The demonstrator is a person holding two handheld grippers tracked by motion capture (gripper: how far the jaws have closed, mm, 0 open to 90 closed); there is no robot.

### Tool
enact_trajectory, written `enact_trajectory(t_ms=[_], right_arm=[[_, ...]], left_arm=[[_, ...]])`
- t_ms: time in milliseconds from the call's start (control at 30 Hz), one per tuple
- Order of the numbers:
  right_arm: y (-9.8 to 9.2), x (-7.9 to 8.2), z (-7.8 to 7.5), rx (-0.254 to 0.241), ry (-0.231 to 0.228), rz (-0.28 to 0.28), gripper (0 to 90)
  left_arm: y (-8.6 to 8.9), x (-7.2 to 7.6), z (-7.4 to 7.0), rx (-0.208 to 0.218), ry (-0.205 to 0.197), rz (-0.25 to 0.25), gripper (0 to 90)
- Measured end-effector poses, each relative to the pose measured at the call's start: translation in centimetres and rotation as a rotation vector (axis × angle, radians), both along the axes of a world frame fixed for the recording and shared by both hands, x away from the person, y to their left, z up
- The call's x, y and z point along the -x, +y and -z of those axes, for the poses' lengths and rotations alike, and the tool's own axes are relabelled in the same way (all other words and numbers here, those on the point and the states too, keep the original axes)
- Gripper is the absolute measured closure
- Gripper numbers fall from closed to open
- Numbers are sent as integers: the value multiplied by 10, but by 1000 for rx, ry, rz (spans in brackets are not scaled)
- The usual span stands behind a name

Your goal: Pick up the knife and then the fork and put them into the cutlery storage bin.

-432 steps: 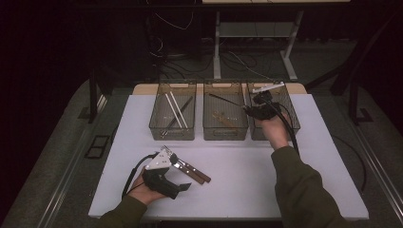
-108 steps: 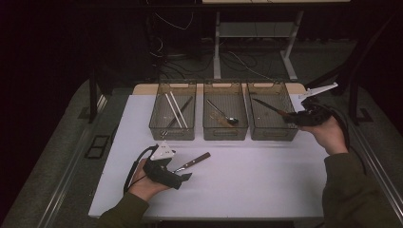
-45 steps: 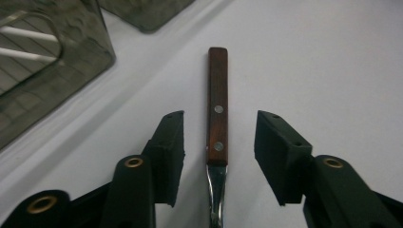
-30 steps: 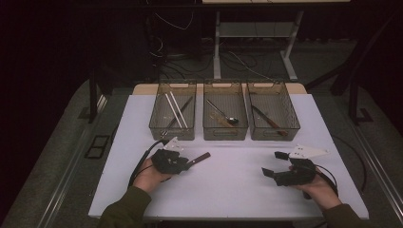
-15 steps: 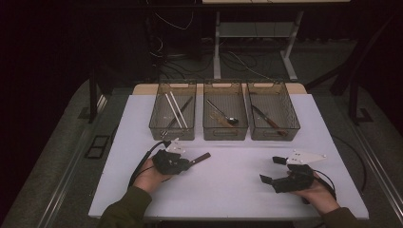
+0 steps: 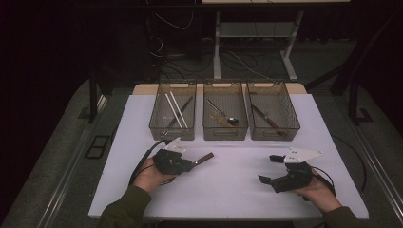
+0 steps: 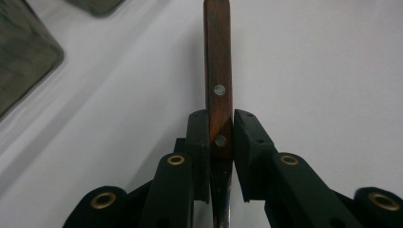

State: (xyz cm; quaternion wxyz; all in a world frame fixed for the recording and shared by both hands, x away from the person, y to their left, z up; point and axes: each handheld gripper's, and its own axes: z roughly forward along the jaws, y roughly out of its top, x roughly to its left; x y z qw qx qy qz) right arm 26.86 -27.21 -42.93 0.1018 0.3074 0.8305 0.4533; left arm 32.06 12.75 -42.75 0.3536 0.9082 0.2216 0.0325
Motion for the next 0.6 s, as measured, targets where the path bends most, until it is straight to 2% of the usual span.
enact_trajectory(t_ms=[33, 200, 300, 433, 600], right_arm=[[2, -1, -1, 0, -7, -9, 125], [11, -6, -14, 31, -5, -69, 124], [17, -9, -24, 22, -1, -106, 124], [25, -14, -35, 11, 10, -170, 124], [38, -18, -49, 41, -13, -234, 124]], left_arm=[[0, 0, -2, -1, -8, 17, 770], [-5, 4, -12, 30, -14, 25, 770], [-9, 6, -19, 43, -23, 42, 770], [-18, 8, -29, 46, -37, 87, 770], [-34, 9, -38, 42, -34, 158, 769]])
